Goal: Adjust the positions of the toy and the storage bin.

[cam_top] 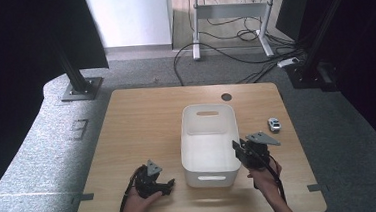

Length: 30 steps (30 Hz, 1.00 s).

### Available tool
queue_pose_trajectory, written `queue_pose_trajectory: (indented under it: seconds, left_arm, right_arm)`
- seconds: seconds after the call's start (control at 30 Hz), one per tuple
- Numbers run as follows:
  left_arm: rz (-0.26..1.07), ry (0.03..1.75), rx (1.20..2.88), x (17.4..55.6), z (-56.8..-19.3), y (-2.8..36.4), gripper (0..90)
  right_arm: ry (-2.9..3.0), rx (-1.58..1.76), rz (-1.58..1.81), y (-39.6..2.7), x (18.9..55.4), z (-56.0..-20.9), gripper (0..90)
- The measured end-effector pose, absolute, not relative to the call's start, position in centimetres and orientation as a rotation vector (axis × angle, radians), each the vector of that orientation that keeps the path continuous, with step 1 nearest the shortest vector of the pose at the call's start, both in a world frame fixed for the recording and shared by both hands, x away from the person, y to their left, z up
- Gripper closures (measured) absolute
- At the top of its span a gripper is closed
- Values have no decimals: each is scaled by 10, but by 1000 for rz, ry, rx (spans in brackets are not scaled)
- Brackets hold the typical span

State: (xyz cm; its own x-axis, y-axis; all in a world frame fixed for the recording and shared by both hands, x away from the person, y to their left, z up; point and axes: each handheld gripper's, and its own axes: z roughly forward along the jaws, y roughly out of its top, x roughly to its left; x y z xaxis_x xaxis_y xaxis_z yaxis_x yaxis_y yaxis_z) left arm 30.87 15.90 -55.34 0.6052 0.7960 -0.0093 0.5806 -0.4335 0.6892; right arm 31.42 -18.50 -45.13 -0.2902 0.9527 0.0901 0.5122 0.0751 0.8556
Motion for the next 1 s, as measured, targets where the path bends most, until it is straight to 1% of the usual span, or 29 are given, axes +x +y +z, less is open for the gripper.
queue_pose_trajectory:
  seconds: [0.2,0.3,0.33,0.37,0.4,0.5,0.53,0.67,0.73,1.0]
  left_arm:
    - [420,1081,2169,309,-553,159,122]
    - [420,1081,2169,309,-553,159,122]
    - [419,1080,2169,309,-553,159,123]
    - [419,1077,2174,309,-553,160,123]
    - [419,1077,2174,309,-553,159,123]
    - [419,1077,2173,309,-553,159,123]
    - [419,1077,2173,309,-553,159,123]
    - [419,1077,2173,309,-553,159,123]
    - [419,1077,2173,309,-553,159,123]
    - [419,1078,2173,309,-553,159,123]
  right_arm:
    - [1852,1445,1138,-184,314,-451,718]
    - [1857,1425,1139,-184,314,-452,694]
    - [1859,1405,1152,-185,314,-453,666]
    - [1859,1382,1173,-187,314,-454,615]
    - [1853,1357,1191,-189,314,-455,545]
    - [1821,1332,1240,-198,312,-452,482]
    - [1802,1322,1259,-205,309,-448,441]
    - [1809,1298,1291,-216,306,-444,419]
    - [1846,1274,1303,-225,304,-443,386]
    - [1848,1239,1348,-241,296,-439,380]
